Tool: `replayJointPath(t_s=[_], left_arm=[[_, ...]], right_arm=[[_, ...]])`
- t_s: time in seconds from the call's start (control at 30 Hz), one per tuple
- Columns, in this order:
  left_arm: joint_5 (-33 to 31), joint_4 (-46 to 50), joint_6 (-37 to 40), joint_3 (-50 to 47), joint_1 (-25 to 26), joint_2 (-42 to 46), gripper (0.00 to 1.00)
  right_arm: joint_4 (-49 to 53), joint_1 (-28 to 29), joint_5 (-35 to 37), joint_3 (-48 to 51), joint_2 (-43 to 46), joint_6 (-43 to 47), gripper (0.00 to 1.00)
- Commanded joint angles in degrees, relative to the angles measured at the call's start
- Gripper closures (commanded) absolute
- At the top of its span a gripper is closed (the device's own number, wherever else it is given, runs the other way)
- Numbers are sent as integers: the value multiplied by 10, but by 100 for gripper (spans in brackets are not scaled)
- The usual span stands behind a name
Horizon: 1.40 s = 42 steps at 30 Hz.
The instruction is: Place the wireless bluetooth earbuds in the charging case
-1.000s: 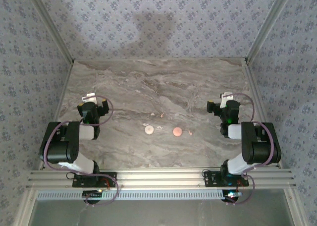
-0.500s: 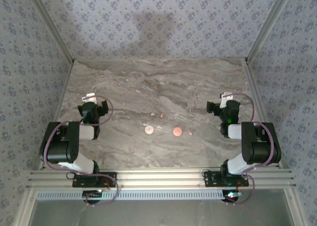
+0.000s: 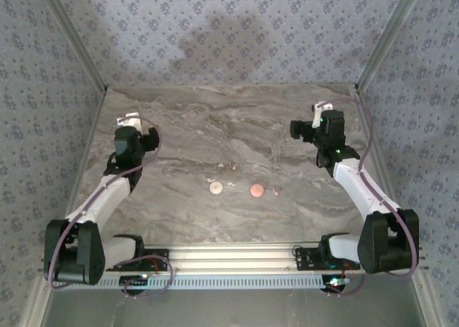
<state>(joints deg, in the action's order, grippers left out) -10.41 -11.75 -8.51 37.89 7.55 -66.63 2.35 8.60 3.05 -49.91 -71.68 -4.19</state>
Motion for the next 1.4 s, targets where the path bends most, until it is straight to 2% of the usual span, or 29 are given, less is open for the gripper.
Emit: replayJointPath(t_s=[0.0, 0.1, 0.27, 0.43, 0.63, 1.03, 1.37], left_arm=[[84, 162, -43, 31, 18, 18, 20], [92, 203, -57, 36, 44, 28, 22], [103, 250, -73, 41, 82, 26, 22], [99, 276, -85, 22, 112, 37, 23], [81, 262, -99, -2, 116, 60, 23], [73, 252, -114, -12, 118, 59, 23], [67, 247, -116, -19, 118, 60, 23]], right_arm=[[187, 37, -66, -35, 1, -41, 0], [228, 77, -113, -46, -11, -86, 0], [280, 154, -70, -45, -24, -144, 0], [362, 227, -66, -66, -70, -158, 9], [420, 278, -44, -100, -138, -194, 18], [411, 329, -29, -124, -225, -218, 24], [416, 333, -17, -151, -282, -200, 24]])
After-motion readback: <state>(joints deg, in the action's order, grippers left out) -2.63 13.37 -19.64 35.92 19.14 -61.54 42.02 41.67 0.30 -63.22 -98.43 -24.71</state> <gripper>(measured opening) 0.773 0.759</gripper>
